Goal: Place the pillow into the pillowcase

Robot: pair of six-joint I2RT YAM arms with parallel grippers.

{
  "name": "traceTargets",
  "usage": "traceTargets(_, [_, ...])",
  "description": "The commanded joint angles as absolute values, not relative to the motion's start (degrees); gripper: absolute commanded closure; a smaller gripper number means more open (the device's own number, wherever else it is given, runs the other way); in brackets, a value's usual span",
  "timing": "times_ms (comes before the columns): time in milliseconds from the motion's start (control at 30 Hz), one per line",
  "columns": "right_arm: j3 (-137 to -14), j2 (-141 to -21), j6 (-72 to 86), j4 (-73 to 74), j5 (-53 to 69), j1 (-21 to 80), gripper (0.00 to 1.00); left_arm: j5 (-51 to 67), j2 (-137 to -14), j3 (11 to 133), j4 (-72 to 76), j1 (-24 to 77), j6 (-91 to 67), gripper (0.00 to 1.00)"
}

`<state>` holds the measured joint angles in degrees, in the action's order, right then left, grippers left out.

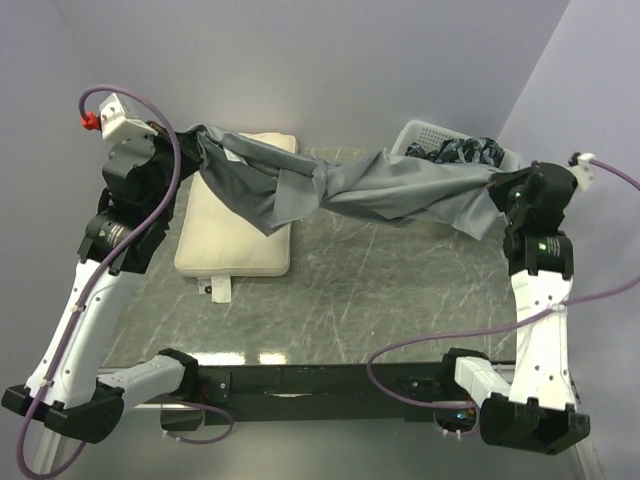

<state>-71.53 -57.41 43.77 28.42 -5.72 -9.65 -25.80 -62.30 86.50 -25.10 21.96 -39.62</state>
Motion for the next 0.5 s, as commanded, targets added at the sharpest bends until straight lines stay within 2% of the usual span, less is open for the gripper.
traceTargets(0, [-69.88, -53.0, 43.77, 30.58, -2.81, -13.0, 1.0, -16.11, -62.84, 85.79, -29.26, 19.25, -39.72, 0.99])
traceTargets(67, [-68.13, -51.69, 43.59, 31.11, -2.64, -13.18, 0.98, -9.19, -63.02, 81.67, -29.09, 17.94, -41.57, 0.99])
traceTargets(100, [-64.98, -51.16, 43.51, 30.5, -1.85, -13.18, 0.97, -6.88, -63.1, 79.91, -28.31, 17.32, -42.36, 0.96])
traceTargets(133, [-62.86, -50.63, 43.68, 29.89, -1.15, -13.27, 0.94, -4.68, -63.28, 76.5, -27.87, 16.44, -42.89, 0.78])
traceTargets(200, [-55.22, -49.66, 44.29, 26.57, 3.22, -13.18, 0.93, 2.61, -64.24, 73.23, -26.03, 12.93, -43.76, 0.72])
traceTargets(267, [-47.69, -50.53, 44.38, 23.05, 6.13, -13.01, 0.95, 7.8, -65.21, 68.04, -24.26, 10.47, -44.03, 0.42])
traceTargets(333, [-43.35, -51.85, 44.12, 21.01, 8.7, -12.92, 0.96, 11.15, -65.3, 64.45, -23.3, 10.89, -42.46, 0.24])
traceTargets(433, [-37.8, -54.31, 42.72, 17.67, 8.7, -12.39, 0.95, 9.51, -62.06, 57.6, -22.06, 14.3, -40.79, 0.09])
traceTargets(467, [-36.57, -55.36, 42.19, 16.62, 8.79, -12.31, 0.95, 7.14, -60.31, 56.26, -22.58, 16.07, -40.09, 0.07])
